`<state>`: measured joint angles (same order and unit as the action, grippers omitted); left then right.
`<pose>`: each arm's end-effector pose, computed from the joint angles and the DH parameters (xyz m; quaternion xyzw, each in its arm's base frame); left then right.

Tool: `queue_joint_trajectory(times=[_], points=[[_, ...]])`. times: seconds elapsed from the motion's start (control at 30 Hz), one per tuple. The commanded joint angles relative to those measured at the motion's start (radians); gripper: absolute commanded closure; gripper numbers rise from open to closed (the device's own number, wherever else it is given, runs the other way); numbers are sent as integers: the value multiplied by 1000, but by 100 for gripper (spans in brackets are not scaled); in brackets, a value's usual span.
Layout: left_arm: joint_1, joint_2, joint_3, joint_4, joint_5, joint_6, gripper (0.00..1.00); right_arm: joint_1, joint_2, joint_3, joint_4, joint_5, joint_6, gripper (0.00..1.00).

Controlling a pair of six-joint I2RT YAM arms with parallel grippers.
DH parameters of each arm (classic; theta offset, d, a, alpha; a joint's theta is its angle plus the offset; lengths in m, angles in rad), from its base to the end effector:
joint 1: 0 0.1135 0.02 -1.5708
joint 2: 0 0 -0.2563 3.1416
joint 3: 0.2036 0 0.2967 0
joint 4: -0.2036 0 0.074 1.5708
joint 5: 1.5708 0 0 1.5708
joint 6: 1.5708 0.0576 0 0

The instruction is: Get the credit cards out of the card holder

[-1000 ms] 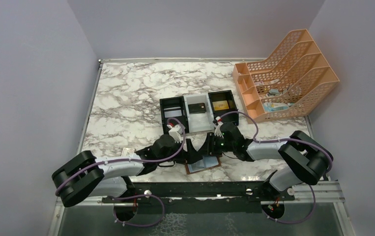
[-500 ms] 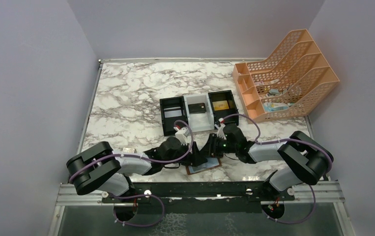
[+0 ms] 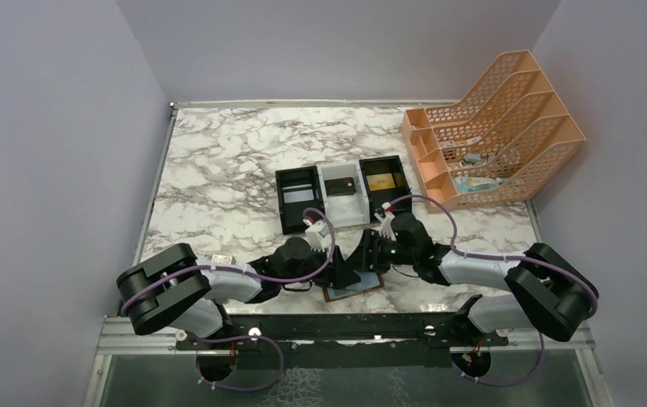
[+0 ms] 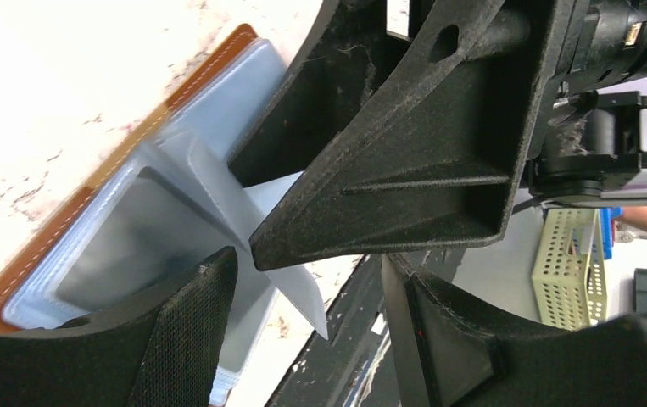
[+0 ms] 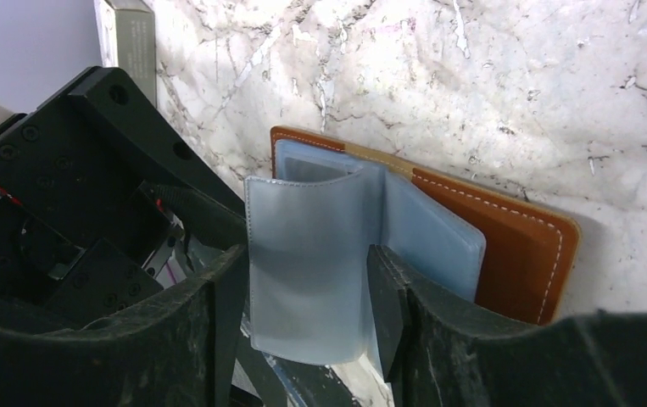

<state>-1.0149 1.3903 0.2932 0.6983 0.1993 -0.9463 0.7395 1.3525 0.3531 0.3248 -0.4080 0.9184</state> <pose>0.1381 -0.2440 0.0838 0.0834 0.8267 -0.5033 0.2374 0.1849 0.1996 0.0725 -0.0086 0.8869 0.4361 0.1521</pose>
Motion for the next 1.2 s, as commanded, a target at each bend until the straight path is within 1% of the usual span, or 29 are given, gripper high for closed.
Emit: queue_joint_trajectory(times=[0.0, 0.13, 0.17, 0.2, 0.3, 0.43, 0.53, 0.63, 0.7, 0.77, 0.87, 1.0, 1.17], points=[[-4, 28, 29, 130, 65, 15, 35, 0, -79, 34, -113, 81, -35, 44], [-4, 53, 41, 141, 66, 5, 36, 0, -221, 98, -421, 435, -76, 43], [-4, 63, 46, 144, 70, 4, 36, 0, -264, 105, -454, 489, -98, 42], [-4, 74, 54, 147, 75, 3, 36, 0, -318, 112, -477, 534, -121, 41], [-5, 121, 88, 158, 94, 4, 37, 0, -405, 145, -581, 642, -159, 41], [-8, 208, 137, 188, 111, -11, 37, 0, -471, 181, -683, 718, -172, 41], [-10, 273, 172, 197, 123, -27, 35, 0, -514, 187, -729, 722, -161, 41], [-10, 335, 199, 198, 128, -43, 37, -1, -558, 172, -724, 679, -167, 42], [-10, 343, 203, 204, 126, -50, 37, 0, -582, 158, -712, 645, -175, 42], [-11, 324, 200, 203, 126, -48, 36, 0, -602, 148, -710, 625, -175, 42], [-9, 274, 190, 187, 118, -32, 30, 0, -627, 132, -700, 595, -173, 43], [-2, 222, 194, 77, 88, 6, 23, 0, -641, 117, -677, 532, -170, 44], [22, 135, 177, -29, 27, 33, 16, 0, -651, 99, -633, 453, -216, 44]])
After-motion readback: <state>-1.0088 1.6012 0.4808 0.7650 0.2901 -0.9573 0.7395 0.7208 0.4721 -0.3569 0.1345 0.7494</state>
